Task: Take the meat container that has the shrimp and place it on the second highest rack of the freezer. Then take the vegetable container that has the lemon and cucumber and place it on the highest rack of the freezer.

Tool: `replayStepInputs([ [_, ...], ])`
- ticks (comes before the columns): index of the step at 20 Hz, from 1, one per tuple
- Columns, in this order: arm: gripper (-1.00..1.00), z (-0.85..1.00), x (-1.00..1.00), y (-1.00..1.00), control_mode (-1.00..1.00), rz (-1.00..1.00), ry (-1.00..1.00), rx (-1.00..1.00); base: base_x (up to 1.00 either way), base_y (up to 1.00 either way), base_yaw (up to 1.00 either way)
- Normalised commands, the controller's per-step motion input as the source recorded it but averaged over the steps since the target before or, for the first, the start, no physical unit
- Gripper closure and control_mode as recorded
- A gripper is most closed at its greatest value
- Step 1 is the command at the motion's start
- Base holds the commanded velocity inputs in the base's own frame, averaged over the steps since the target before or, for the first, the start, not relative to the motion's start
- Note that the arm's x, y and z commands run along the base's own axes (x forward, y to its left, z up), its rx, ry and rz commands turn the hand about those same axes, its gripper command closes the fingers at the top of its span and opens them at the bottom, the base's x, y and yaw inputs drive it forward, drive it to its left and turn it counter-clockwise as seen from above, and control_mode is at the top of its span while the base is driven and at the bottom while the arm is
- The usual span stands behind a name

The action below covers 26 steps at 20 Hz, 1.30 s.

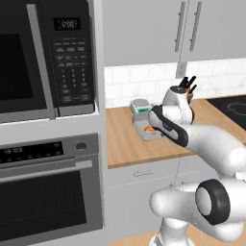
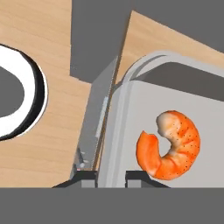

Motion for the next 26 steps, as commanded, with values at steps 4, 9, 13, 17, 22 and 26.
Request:
replayStepInputs([
  [4,1.0,0.36,-0.85,-0.02,-1.0,-0.36,0.0,0.0,0.0,0.0,0.0],
  [9,1.0,0.2,-0.86,-0.08,-1.0,-0.18,-0.06,0.0,0.0,0.0,0.0],
  [13,1.0,0.4,-0.86,-0.15,-1.0,0.0,-0.2,0.02,0.0,0.0,0.0],
  [17,1.0,0.6,-0.68,-0.09,-1.0,0.0,-0.24,0.0,0.0,0.0,0.0],
  [22,1.0,0.29,-0.16,-0.01,1.0,0.0,-0.06,0.0,-0.27,0.0,0.0],
  [26,1.0,0.0,0.0,0.0,1.0,0.0,0.0,0.0,-0.79,0.0,0.05],
])
